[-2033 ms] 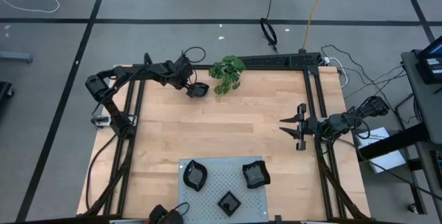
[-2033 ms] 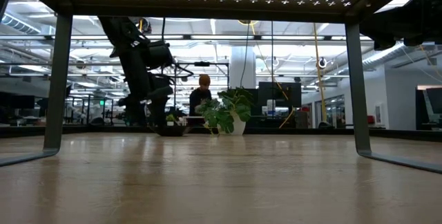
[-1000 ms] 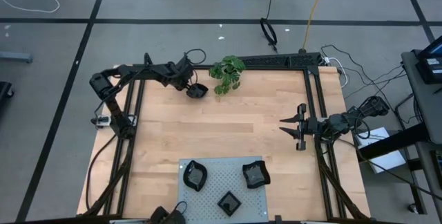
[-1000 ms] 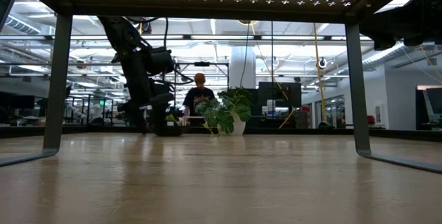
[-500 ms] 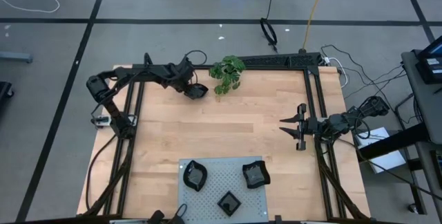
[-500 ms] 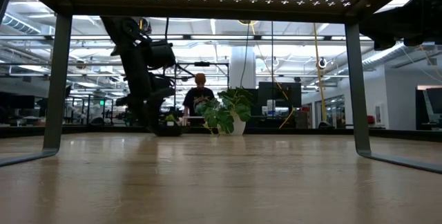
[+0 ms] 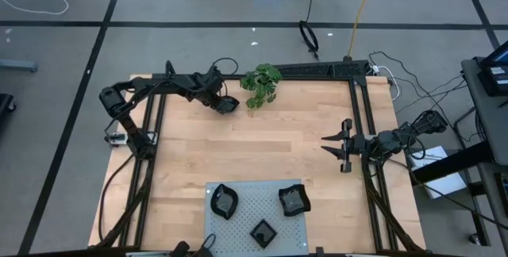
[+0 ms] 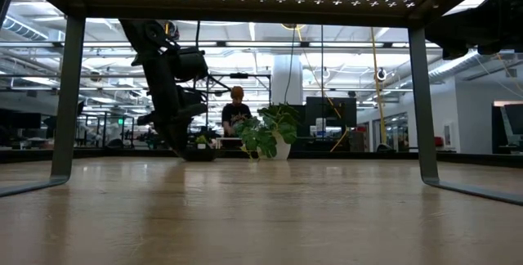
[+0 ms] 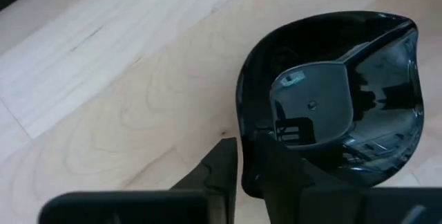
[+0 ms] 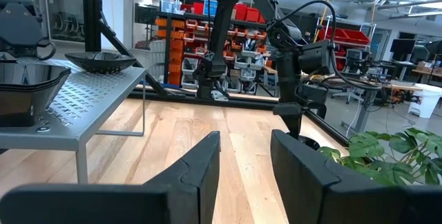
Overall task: Pick & Place Mini shaped plates
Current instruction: Stack the leaf-shaped plate onto the stacked leaf-shaped plate on the shelf
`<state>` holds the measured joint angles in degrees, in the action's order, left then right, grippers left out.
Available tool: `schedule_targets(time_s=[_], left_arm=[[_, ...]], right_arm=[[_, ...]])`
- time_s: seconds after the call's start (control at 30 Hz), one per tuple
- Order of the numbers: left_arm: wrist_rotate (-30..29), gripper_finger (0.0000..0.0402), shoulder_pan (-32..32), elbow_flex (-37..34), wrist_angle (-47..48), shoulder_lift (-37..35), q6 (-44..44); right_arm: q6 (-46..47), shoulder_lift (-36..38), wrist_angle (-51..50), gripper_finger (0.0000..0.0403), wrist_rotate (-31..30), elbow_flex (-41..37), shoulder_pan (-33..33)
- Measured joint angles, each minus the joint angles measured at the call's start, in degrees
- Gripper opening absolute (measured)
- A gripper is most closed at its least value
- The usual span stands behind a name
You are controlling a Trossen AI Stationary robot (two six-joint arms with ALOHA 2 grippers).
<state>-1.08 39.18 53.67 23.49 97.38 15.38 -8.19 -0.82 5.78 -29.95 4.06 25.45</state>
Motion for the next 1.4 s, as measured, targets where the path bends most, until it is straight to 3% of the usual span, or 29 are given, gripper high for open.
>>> schedule_targets(time_s=[0.3, 0.57, 0.8, 1.17, 1.4], left_arm=[[1.2, 0.0005, -0.2, 0.0, 0.3, -0.1, 2.4], [1.0, 0.0005, -1.2, 0.0, 2.1, -0.1, 6.3], [-2.6, 0.0005, -3.5, 0.0, 3.9, -2.2, 8.8], [-13.7, 0.0003, -11.1, -0.1, 11.6, -16.4, 17.4], [-21.0, 0.0002, -19.9, 0.0, 13.2, -26.9, 30.8]], right_arm=[[0.0, 0.0, 0.0, 0.0118, 0.0, 0.0, 0.0], [0.0, 0.0, 0.0, 0.0118, 0.0, 0.0, 0.0], [0.0, 0.0, 0.0, 0.0118, 0.0, 0.0, 0.0], [0.0, 0.0, 0.0, 0.0118, 0.0, 0.0, 0.0], [0.0, 0.0, 0.0, 0.0118, 0.0, 0.0, 0.0]])
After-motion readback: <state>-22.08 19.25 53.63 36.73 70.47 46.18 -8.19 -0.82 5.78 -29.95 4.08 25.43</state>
